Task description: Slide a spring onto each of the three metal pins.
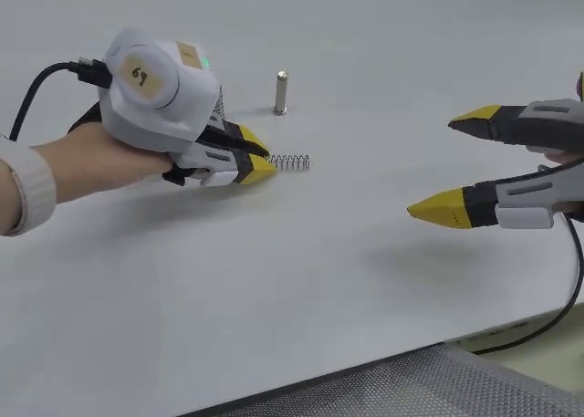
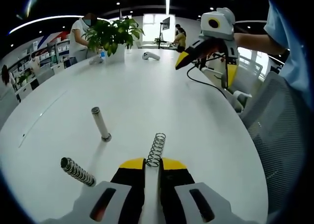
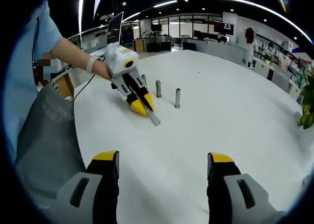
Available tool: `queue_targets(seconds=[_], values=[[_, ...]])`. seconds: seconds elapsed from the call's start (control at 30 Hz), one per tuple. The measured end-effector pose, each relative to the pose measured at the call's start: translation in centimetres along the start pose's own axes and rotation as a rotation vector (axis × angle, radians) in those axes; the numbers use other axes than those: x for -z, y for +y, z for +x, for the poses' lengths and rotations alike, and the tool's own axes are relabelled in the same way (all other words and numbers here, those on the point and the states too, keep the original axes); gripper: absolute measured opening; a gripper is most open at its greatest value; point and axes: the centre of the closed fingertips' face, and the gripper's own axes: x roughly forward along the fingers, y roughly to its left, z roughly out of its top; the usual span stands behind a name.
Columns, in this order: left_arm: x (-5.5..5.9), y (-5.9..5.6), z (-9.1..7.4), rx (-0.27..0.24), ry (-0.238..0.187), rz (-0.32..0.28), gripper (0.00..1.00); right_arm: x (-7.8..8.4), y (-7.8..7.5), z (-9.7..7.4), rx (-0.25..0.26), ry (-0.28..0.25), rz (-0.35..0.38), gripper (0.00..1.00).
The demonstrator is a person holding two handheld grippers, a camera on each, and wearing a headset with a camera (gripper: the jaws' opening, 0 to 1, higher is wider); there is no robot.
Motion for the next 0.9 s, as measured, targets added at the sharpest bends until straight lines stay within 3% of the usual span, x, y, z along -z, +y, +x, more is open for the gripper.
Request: queue_targets(seconds=[0.27,0.9], values=[[-0.5,0.0,-0.7,0.000,-0.010,0.010,0.01,-0.2,0.0,0.1,-0.006,0.004,-0.008,0.72],[-0.5,0.0,-1.3,-0.001,-0.017,0.021,0.01,-0.5,0.1,0.5,-0.020,0.010,-0.020,0.71]])
